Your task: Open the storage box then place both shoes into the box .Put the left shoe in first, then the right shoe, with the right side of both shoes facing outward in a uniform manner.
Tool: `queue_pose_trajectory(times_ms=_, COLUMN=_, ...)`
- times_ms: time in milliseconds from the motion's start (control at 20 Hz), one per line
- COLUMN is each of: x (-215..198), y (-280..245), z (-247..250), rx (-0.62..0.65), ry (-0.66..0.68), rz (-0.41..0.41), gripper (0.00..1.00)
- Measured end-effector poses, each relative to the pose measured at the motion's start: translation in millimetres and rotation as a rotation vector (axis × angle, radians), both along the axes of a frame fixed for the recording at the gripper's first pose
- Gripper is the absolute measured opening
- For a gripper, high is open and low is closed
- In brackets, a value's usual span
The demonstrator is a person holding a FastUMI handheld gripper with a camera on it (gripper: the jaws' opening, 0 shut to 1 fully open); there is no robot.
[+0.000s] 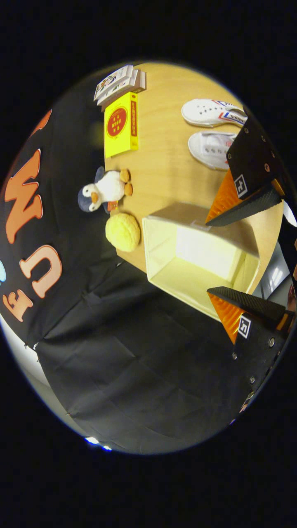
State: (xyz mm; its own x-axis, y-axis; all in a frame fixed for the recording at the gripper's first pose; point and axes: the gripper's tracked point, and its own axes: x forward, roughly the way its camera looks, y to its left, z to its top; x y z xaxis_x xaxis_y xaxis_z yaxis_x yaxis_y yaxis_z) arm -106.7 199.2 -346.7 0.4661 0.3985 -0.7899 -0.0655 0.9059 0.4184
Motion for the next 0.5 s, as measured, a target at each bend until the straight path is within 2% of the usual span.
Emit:
queue_pose_trajectory(times_ms=250, x=-33.0, y=-86.9, z=-40.0, rx=-0.227, ry=0.029, rz=-0.023, gripper=0.88)
queue_pose_trajectory(times_ms=500, x=-77.3, y=-133.3, z=-73.6, rx=-0.33, ry=0.104, rz=-0.018, gripper=0.82)
